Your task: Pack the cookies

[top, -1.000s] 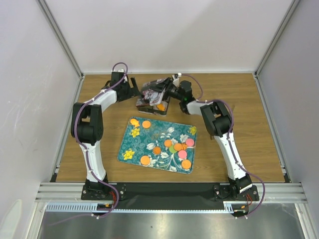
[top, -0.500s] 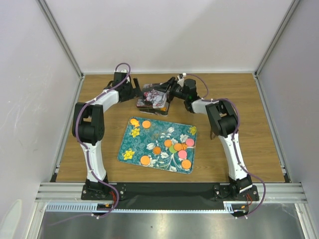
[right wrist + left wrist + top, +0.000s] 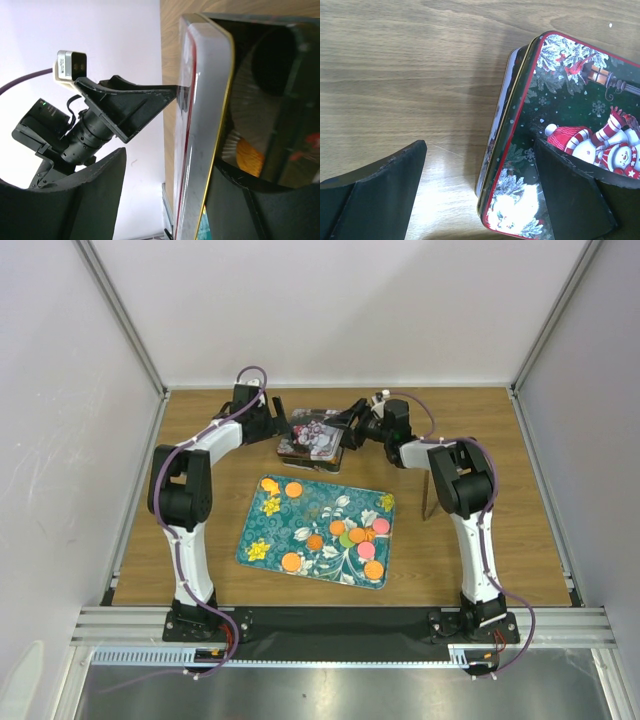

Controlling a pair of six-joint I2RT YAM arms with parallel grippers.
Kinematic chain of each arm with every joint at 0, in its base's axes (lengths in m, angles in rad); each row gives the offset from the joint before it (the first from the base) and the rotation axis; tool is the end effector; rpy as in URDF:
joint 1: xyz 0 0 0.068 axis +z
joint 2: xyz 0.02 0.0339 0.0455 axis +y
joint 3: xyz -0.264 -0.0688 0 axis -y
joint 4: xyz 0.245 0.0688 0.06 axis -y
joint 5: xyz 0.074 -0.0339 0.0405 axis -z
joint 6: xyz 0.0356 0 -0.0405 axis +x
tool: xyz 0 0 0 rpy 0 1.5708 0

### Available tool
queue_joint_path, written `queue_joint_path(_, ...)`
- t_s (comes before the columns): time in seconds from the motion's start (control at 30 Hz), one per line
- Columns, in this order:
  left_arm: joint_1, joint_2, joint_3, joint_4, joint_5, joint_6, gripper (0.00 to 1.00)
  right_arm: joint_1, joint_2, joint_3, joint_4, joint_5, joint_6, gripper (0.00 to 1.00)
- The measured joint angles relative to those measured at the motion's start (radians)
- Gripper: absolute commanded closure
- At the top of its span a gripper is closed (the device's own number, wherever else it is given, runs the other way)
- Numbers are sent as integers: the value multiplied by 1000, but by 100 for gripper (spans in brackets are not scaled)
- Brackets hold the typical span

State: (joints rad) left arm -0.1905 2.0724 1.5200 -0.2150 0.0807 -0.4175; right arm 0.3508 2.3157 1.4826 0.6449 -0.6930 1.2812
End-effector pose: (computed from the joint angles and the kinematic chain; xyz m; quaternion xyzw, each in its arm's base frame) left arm 0.4568 -0.0910 0.1915 -0.0885 0.9155 -0.1524 0.3616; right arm 0.4690 0.1958 0.1477 0.1316 0.7448 0.6161 0.2203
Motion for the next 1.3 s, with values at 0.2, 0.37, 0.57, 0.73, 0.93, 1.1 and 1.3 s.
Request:
queue_joint_path(0.2,-14,3,5,2,0,0,5,-32,-27,-52,-12,-2,-21,35)
queue_joint_path(0.37,-21,3,5,2,0,0,5,-55,-45,-93,-28,-5,-33,34)
queue_joint_path(0.57,-26,3,8,-3,-1,0,5,-91,-88,-146,-46,-7,-56,34)
queue_joint_path(0.73,-37,3,20,-18,0,5,4,-109,-116,-150,-137,18,-133,33)
queue_joint_path(0.93,-54,3,37,-29,16,19,4,-98,-132,-127,-261,57,-226,33)
queue_joint_path(1.1,-54,3,51,-35,35,30,3,-72,-132,-61,-355,90,-290,32)
queue_joint_path(1.3,-50,4,70,-39,53,34,2,-50,-132,8,-424,115,-342,32)
